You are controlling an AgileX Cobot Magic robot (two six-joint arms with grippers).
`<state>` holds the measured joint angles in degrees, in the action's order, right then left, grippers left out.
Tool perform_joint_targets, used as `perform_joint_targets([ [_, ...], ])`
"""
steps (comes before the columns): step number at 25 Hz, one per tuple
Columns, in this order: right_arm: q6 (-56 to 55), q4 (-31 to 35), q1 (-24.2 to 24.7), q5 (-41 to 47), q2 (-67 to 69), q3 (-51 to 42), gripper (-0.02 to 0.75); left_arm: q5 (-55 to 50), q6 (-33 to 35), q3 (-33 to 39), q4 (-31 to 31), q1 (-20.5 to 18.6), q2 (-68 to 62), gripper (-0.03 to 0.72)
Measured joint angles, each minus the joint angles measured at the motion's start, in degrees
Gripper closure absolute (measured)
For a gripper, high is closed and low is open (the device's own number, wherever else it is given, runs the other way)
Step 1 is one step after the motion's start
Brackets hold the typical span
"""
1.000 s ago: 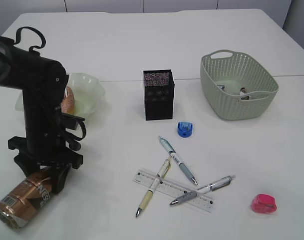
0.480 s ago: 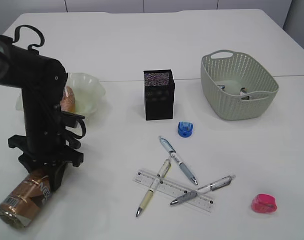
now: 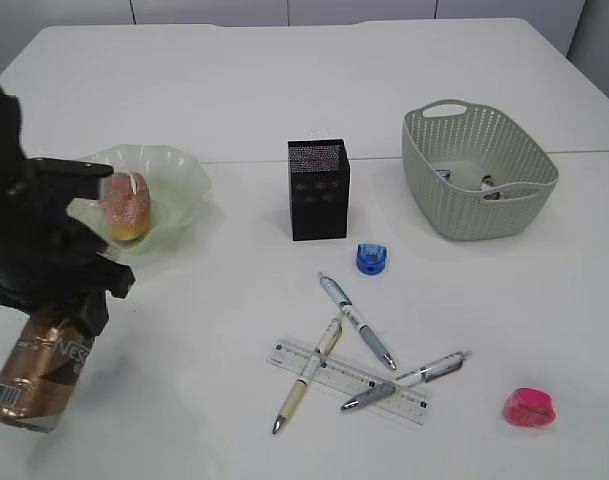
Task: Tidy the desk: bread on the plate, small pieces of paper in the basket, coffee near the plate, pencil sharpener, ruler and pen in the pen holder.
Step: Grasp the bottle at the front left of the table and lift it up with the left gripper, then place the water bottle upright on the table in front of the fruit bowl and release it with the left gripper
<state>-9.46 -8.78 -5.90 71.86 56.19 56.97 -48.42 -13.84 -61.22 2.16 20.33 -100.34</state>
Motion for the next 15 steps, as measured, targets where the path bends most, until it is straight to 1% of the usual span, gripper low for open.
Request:
perform_joint_targets([
  [3,0.0,-0.08,0.0,0.0,-1.7,0.0,0.252,10.83,-1.9,8.58,1.13,0.0,8.71,0.391],
  [6,0.0,-0.08,0.0,0.0,-2.85,0.0,0.251,25.08,-5.93,16.69,4.6,0.0,16.32,0.391],
  [8,0.0,-0.08,0.0,0.0,-3.74,0.0,0.251,33.94,-7.66,21.25,5.88,-0.97,19.62,0.391],
  [12,0.0,-0.35,0.0,0.0,-5.32,0.0,0.251,49.46,-7.96,26.44,6.85,-4.19,21.88,0.391],
  [15,0.0,-0.83,0.0,0.0,-6.83,0.0,0.252,59.47,-5.15,29.33,7.22,-6.43,21.88,0.391],
])
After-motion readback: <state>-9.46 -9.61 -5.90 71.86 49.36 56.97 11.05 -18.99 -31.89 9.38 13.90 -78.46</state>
